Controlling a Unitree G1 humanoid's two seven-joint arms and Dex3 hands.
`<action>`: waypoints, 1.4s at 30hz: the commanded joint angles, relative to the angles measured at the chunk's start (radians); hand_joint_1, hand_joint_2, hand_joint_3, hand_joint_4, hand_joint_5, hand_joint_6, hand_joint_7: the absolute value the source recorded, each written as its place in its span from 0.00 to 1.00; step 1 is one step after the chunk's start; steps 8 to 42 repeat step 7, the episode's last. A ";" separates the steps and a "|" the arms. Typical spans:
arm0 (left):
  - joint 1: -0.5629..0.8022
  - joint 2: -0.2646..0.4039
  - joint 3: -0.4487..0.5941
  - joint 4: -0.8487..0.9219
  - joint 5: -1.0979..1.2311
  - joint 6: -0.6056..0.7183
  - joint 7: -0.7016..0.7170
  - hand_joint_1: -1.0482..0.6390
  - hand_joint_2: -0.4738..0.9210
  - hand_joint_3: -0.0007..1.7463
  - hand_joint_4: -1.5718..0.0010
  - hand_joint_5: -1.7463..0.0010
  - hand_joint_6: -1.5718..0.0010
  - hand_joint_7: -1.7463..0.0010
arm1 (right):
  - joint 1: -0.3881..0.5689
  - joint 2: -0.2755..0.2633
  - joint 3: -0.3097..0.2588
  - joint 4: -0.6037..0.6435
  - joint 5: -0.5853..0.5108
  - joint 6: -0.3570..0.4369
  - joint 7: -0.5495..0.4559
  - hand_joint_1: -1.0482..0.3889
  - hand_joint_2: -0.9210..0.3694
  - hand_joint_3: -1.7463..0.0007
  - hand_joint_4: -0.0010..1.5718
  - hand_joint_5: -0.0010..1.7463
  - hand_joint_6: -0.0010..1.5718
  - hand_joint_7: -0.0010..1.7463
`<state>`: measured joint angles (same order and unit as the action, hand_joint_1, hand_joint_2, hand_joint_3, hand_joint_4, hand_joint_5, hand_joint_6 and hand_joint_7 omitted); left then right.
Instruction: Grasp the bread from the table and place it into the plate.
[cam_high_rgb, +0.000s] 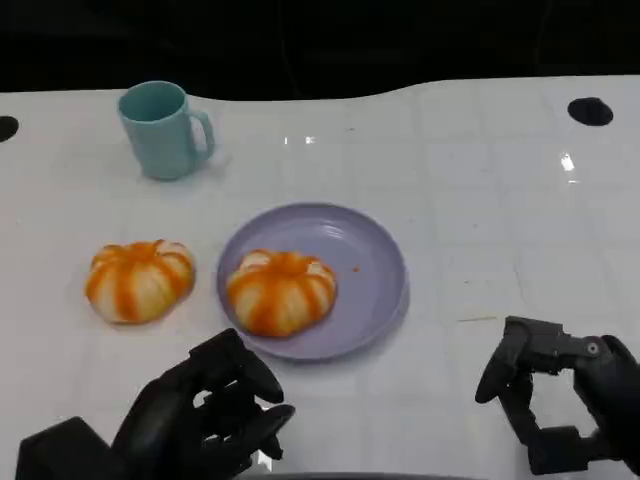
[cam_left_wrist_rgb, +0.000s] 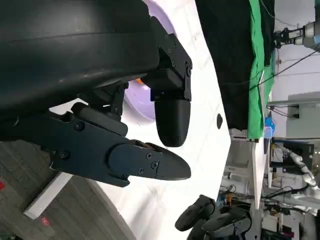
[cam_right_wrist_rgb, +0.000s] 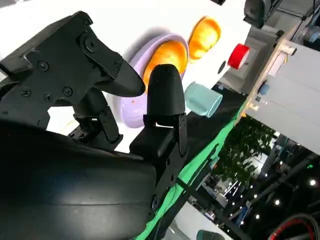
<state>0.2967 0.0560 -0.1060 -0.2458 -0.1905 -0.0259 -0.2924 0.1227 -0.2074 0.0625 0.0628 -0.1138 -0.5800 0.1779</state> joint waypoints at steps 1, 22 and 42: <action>0.007 0.024 0.018 0.008 -0.003 -0.017 -0.011 0.29 1.00 0.11 0.59 0.00 0.68 0.06 | -0.023 -0.004 -0.009 0.036 -0.032 -0.038 -0.031 0.66 0.42 0.22 0.55 1.00 0.46 0.83; 0.006 0.029 0.019 0.005 0.001 -0.017 -0.011 0.28 1.00 0.12 0.59 0.00 0.68 0.05 | -0.046 -0.012 -0.010 0.078 -0.044 -0.069 -0.038 0.64 0.45 0.20 0.56 1.00 0.47 0.81; 0.006 0.029 0.019 0.005 0.001 -0.017 -0.011 0.28 1.00 0.12 0.59 0.00 0.68 0.05 | -0.046 -0.012 -0.010 0.078 -0.044 -0.069 -0.038 0.64 0.45 0.20 0.56 1.00 0.47 0.81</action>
